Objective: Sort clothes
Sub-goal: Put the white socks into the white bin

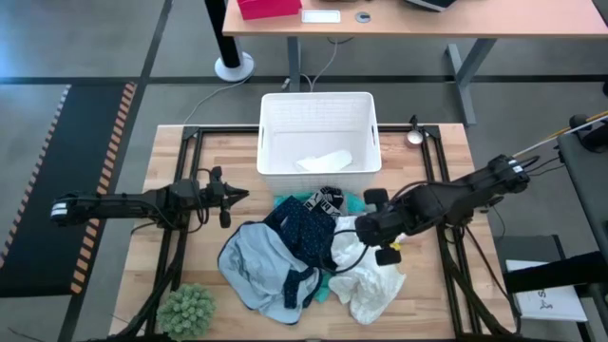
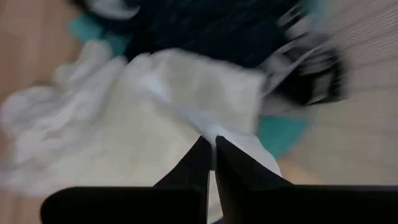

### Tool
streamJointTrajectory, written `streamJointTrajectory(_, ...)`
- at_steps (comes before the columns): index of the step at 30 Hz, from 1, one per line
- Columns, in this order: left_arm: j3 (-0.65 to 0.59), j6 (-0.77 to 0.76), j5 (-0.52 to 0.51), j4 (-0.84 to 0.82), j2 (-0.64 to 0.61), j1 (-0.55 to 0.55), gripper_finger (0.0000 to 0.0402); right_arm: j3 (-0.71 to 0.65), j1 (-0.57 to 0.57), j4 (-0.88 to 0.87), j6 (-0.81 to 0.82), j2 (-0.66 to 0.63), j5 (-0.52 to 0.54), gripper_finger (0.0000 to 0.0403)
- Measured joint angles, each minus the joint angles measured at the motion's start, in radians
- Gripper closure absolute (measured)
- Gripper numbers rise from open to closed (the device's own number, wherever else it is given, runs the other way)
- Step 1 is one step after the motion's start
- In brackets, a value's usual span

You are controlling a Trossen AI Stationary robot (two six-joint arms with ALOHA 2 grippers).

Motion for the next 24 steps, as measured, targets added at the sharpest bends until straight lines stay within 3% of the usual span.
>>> streamJointTrajectory(18,0.000,0.000,0.000,0.000,0.000,0.000,0.0380,0.208,-0.058,0.080,-0.072,-0.006,0.403,0.0403)
streamJointTrajectory(24,0.000,0.000,0.000,0.000,0.000,0.000,0.0380,0.209,-0.120,0.198,-0.169,-0.008,0.423,0.0403)
